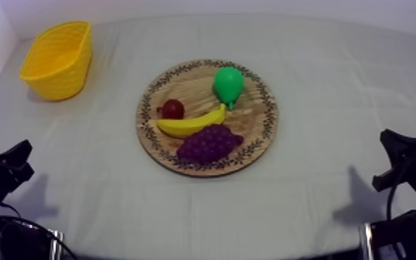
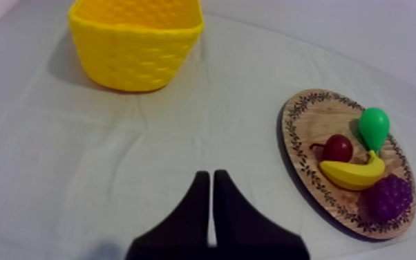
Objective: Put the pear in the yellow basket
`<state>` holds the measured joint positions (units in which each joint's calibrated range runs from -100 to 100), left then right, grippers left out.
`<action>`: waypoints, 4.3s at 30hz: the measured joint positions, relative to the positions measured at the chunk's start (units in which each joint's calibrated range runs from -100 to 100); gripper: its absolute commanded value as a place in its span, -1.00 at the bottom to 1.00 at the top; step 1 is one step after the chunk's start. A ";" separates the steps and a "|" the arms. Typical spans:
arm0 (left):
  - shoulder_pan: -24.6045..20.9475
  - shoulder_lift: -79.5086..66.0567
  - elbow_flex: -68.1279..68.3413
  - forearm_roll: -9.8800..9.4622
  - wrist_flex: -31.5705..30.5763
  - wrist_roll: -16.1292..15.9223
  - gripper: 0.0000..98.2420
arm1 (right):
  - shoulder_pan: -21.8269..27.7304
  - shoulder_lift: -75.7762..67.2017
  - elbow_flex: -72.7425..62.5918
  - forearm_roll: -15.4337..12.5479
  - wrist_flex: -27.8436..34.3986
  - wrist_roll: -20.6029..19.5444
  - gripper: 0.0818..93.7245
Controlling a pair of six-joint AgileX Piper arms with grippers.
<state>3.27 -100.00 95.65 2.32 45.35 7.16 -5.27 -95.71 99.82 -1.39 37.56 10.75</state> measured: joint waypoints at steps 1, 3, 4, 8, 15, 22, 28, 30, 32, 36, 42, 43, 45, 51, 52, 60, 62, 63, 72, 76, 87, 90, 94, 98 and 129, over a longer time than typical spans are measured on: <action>0.00 0.00 0.00 0.00 0.00 0.00 -1.00 | 0.00 0.00 0.00 0.00 0.00 0.00 -0.99; 0.00 0.00 0.00 0.00 0.00 0.00 -1.00 | 0.00 0.00 0.00 0.00 0.00 0.00 -0.99; 0.00 0.00 0.00 0.00 0.00 0.00 -1.00 | 0.00 0.00 0.00 0.00 0.00 0.00 -0.99; 0.00 0.00 0.00 0.00 0.00 0.00 -1.00 | 0.00 0.00 0.00 0.00 0.00 -0.09 -0.99; 0.04 0.00 0.00 0.00 0.00 -0.04 -1.00 | 0.00 0.00 0.00 0.00 0.00 -0.06 -0.99; 3.59 0.00 0.00 1.59 -0.30 0.70 -1.00 | 0.00 0.00 0.00 0.00 0.00 -0.03 -0.99; 9.05 0.46 -0.48 4.80 -1.22 -3.04 -1.00 | 0.00 0.00 0.00 0.00 0.00 -0.03 -0.99; 10.54 1.77 -0.96 6.61 -1.32 -5.10 -1.00 | 0.00 0.00 0.00 0.00 0.00 -0.03 -0.99; 11.42 3.49 -1.56 8.20 -1.32 -6.82 -1.00 | 0.00 0.00 0.00 0.00 0.00 0.00 -0.99; 12.22 9.07 -2.94 11.11 -2.05 -9.10 -1.00 | 0.00 0.00 0.00 0.00 0.00 0.00 -0.99; 12.48 18.40 -6.92 13.17 -1.54 -8.53 -1.00 | 0.00 0.00 0.00 0.00 0.00 0.00 -0.99; 12.39 20.29 -7.93 13.45 -1.21 -8.31 -1.00 | 0.00 0.00 0.00 0.00 0.00 0.00 -0.99; 12.06 24.11 -10.32 13.95 -0.22 -8.07 -1.00 | 0.00 0.00 0.00 0.00 0.00 0.00 -0.99; 11.23 36.29 -19.05 14.73 4.53 -6.39 -1.00 | 0.00 0.00 0.00 0.00 0.00 -0.02 -0.99; 11.20 38.60 -20.86 14.81 5.29 -5.93 -1.00 | 0.00 0.00 0.00 0.00 0.00 -0.02 -0.99; 11.74 55.41 -34.51 13.88 12.80 -2.36 -1.00 | 0.00 0.00 0.00 0.00 0.00 -0.07 -0.99; 12.46 59.58 -38.37 12.65 14.77 -1.17 -1.00 | 0.00 0.00 0.00 0.00 0.00 -0.07 -0.99; 12.81 61.11 -39.92 12.15 15.76 -0.41 -1.00 | 0.00 0.00 0.00 0.00 0.00 -0.07 -0.99; 17.47 77.53 -57.28 7.79 21.93 7.25 -1.00 | 0.00 0.00 0.00 0.00 0.00 -0.03 -0.99; 19.61 84.34 -65.29 7.21 23.41 9.41 -1.00 | 0.00 0.00 0.00 0.00 0.00 -0.03 -0.99; 23.55 97.77 -80.83 6.84 25.05 11.20 -1.00 | 0.00 0.00 0.00 0.00 0.00 0.02 -0.99; 24.02 100.73 -84.36 6.61 25.95 11.59 -1.00 | 0.00 0.00 0.00 0.00 0.00 0.02 -0.99; 24.42 105.01 -89.04 6.30 27.09 11.80 -1.00 | 0.00 0.00 0.00 0.00 0.00 -0.01 -0.99; 24.60 110.06 -94.28 5.96 28.58 12.08 -1.00 | 0.00 0.00 0.00 0.00 0.00 -0.01 -0.99; 27.98 136.79 -129.12 3.81 37.20 14.12 -0.05 | 0.00 0.00 0.00 0.00 0.00 -0.02 -0.99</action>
<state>31.26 36.79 -33.48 6.13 82.55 21.28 -5.27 -95.71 99.82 -1.39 37.56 10.73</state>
